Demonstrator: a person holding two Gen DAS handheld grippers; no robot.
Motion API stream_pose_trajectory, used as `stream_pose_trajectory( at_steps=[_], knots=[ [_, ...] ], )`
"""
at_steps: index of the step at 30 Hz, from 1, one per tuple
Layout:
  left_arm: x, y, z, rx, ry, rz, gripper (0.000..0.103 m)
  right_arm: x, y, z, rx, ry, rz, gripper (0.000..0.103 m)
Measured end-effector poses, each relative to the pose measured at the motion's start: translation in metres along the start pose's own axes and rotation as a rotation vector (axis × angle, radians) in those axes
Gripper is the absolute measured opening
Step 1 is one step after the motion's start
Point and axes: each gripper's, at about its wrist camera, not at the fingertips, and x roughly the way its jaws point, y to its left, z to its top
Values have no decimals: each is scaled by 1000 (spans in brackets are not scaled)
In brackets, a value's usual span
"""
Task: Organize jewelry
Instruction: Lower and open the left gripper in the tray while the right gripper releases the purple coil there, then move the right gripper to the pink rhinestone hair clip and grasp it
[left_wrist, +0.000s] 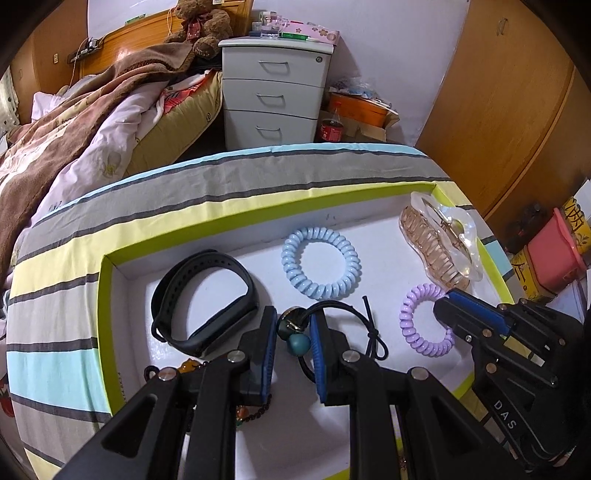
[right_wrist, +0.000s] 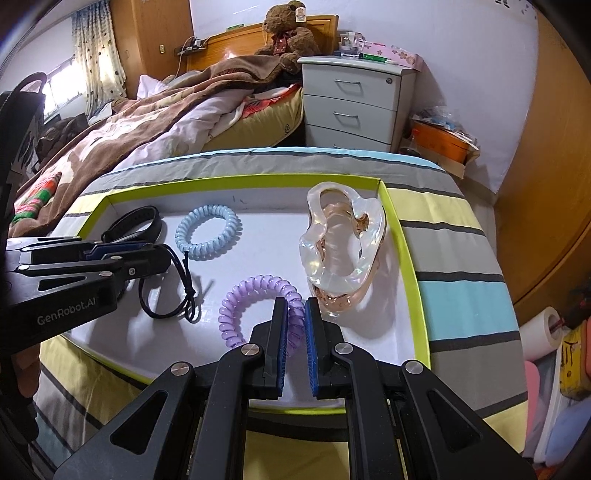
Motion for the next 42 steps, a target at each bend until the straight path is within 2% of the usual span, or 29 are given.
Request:
stream_pose_trajectory(
  at_steps=[8,17,22,31,42],
  knots=[
    [1,-1,0,1,2,2,19,1,-2,0,8,3,-2,10],
    [2,-1,2,3,7,0,28,-1,-4,0,21,-2,8,10],
    [0,-2,0,2,8,4,43,-3,-7,-1,32,-7,13,10],
    [-12,-3,-6,-6,-14,-10,44,-12,-8,-4,47,-26,31,14],
    [-49,-4,-21,-23,-77,-27,47,-43,-8,-12,53,-92,42,15]
  ],
)
